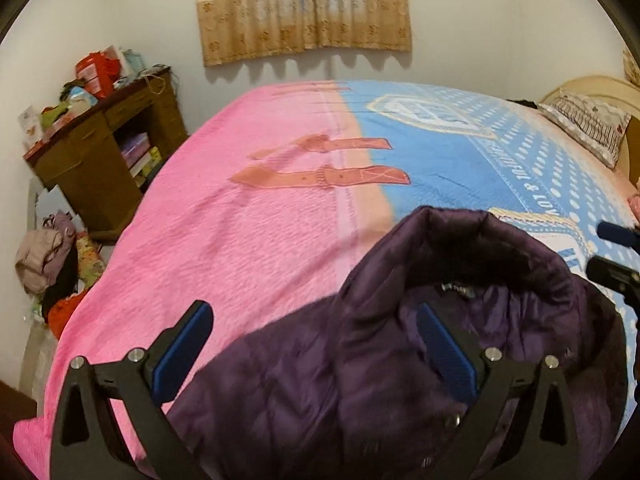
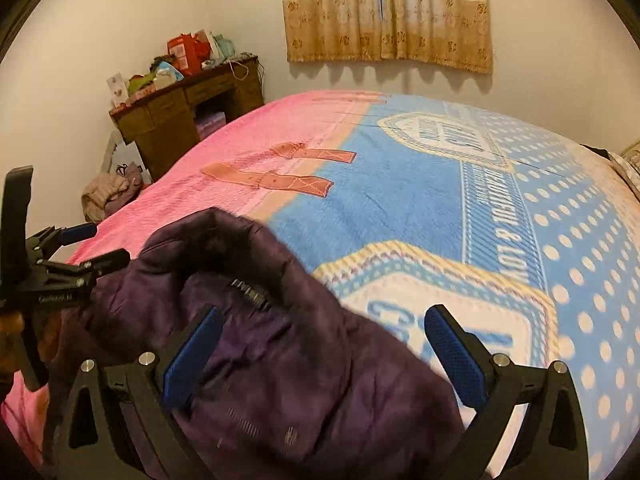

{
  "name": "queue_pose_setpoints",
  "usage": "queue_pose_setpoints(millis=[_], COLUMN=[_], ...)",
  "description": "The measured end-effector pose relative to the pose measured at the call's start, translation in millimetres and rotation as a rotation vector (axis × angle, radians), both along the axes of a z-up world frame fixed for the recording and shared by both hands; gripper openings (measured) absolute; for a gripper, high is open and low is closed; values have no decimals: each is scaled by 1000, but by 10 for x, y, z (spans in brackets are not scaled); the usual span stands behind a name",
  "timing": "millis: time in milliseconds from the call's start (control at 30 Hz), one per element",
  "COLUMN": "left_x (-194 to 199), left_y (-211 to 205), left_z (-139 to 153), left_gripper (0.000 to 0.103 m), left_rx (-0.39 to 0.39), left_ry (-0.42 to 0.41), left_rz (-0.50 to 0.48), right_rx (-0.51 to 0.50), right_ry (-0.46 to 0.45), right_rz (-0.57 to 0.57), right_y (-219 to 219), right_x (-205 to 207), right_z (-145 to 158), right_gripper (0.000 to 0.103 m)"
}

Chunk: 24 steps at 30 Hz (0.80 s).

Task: Fold large clothes

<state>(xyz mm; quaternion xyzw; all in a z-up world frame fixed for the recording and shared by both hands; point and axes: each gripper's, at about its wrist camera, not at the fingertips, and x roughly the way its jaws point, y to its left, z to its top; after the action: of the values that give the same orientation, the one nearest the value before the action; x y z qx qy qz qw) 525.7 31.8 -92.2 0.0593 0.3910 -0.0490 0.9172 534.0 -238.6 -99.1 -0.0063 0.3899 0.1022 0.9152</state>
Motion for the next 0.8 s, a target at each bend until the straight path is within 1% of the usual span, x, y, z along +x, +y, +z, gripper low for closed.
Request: queue_pose_setpoints(millis=[33, 67, 100, 133, 200, 233, 267, 300, 333, 367, 433, 500, 633, 667, 700, 733, 800], left_x=[45, 84, 132, 152, 215, 225, 216, 190, 172, 119, -44, -152, -466, -580, -630, -739, -829], left_y=[-36, -68, -114, -133, -169, -181, -185, -181, -182, -178, -155, -148, -173, -190, -195, -207, -226], left_z=[-15, -26, -58, -64, -159, -203, -228, -236, -225, -209, -132, -78, -91, -143, -176, -254, -359], left_gripper=[103, 103, 102, 99, 85, 69, 48, 36, 22, 20, 16, 15, 14, 14, 14, 14, 14], left_rx=[10, 22, 41, 48, 36, 36, 34, 29, 24, 21, 27, 47, 198, 263, 291, 339, 384], left_ry=[-3, -14, -29, -33, -15, 3, 9, 4, 1, -7, -46, -67, -140, -164, -174, -190, -187], left_rz=[-9, -18, -30, -32, -61, -77, -96, -119, -134, -148, -187, -230, -336, -374, -390, -419, -456], right_rx=[-3, -13, -28, -45, -53, -54, -52, -52, -75, -92, -95, -115, -158, -162, -171, -184, -190], right_ry=[9, 22, 32, 46, 95, 101, 105, 103, 92, 87, 74, 58, 75, 84, 88, 96, 121], right_rz=[14, 31, 39, 50, 72, 77, 94, 111, 130, 141, 160, 176, 214, 226, 230, 232, 230], right_y=[26, 57, 83, 111, 139, 135, 138, 136, 149, 156, 142, 133, 130, 130, 131, 130, 128], right_x=[87, 162, 214, 271, 345, 344, 314, 279, 212, 151, 34, -97, -294, -345, -374, -407, -440], right_z=[-31, -75, -116, -180, -330, -360, -395, -407, -415, -410, -361, -322, -415, -454, -487, -534, -627], right_gripper=[82, 79, 73, 70, 50, 36, 29, 21, 18, 16, 14, 13, 12, 11, 11, 11, 11])
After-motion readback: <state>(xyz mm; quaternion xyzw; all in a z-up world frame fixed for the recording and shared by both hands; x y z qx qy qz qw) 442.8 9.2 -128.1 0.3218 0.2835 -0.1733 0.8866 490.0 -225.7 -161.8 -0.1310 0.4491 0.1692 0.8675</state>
